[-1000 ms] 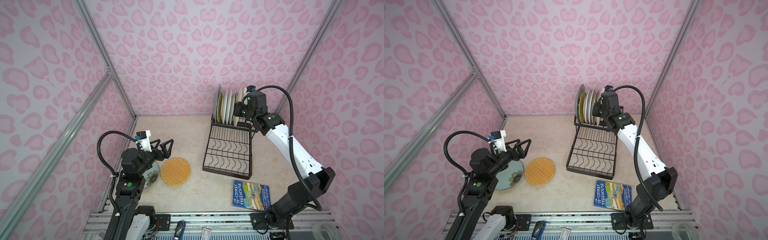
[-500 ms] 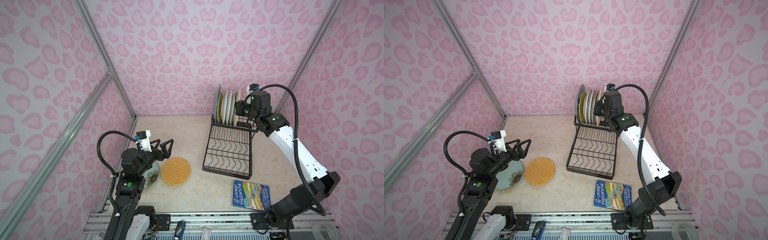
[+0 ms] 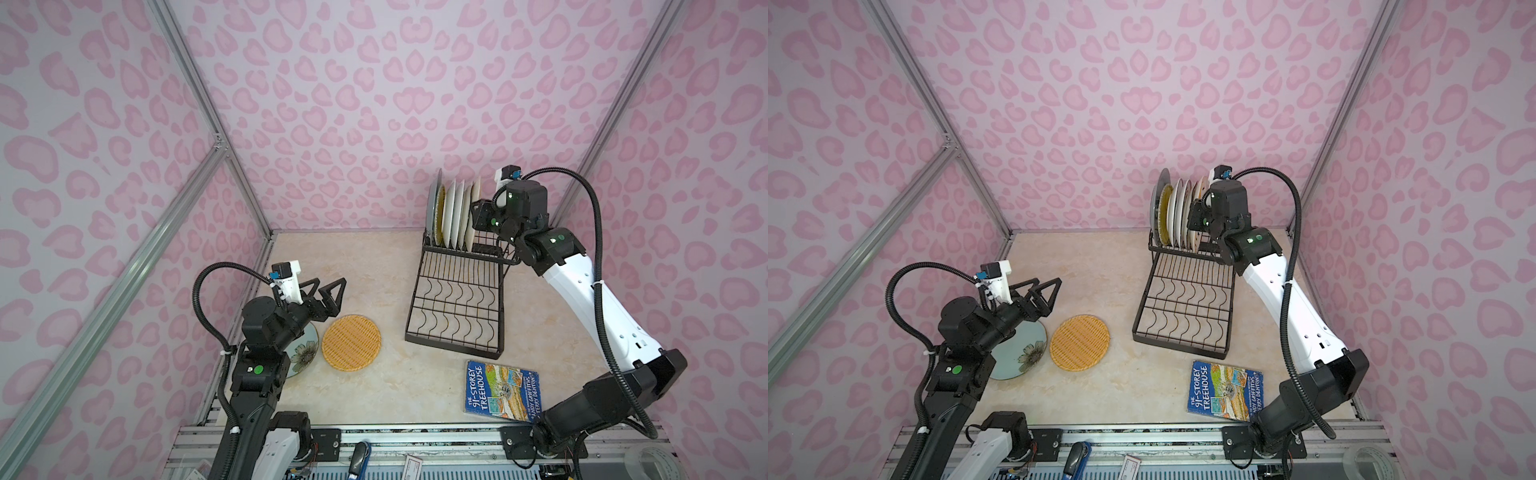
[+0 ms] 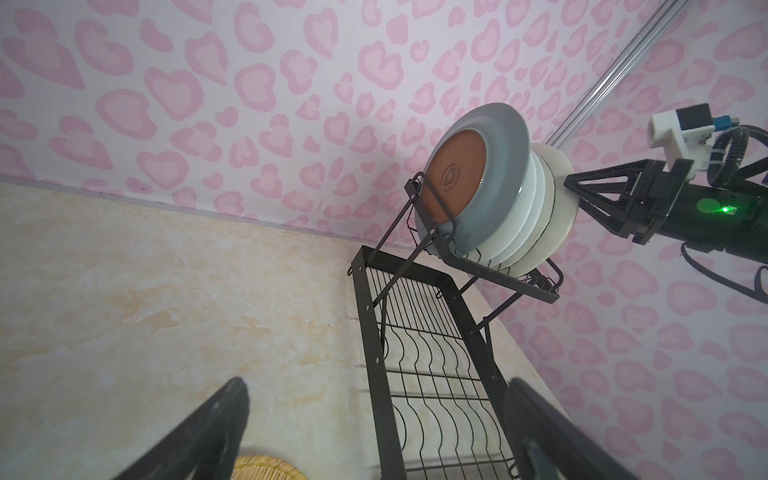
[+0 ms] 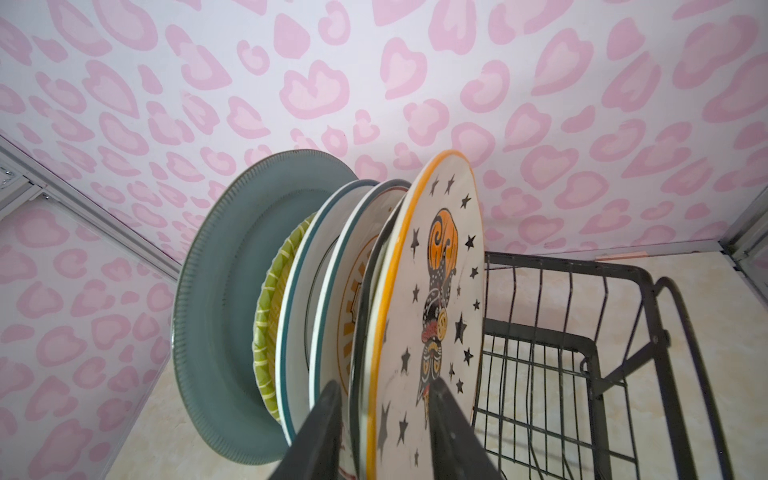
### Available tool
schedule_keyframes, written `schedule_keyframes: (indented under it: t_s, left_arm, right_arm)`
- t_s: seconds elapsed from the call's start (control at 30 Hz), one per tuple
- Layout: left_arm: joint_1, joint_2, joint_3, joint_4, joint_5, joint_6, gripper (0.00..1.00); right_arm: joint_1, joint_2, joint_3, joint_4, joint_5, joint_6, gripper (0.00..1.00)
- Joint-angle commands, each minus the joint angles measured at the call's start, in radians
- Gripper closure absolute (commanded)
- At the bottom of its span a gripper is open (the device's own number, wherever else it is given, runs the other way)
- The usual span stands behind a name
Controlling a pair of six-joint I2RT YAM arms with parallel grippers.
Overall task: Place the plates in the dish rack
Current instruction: 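Lower the star plate into the upper-tier slot beside the other plates, then open the right gripper and draw it back down from the rack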
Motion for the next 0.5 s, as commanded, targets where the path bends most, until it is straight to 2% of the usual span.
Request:
schedule_keyframes:
  t_s: [0.0,0.47]
  left_arm:
    - [0.002,-0.003,0.002,0.002,0.004,0.008,0.02]
    - [0.004,-0.002,0.002,0.002,0.004,0.009,0.02]
  right_arm:
    - [0.001,-0.007,0.002,0.015,-0.008,0.003,0.65]
    - [-0.001,-0.054,-0.001,0.016,-0.031,0.002,0.63]
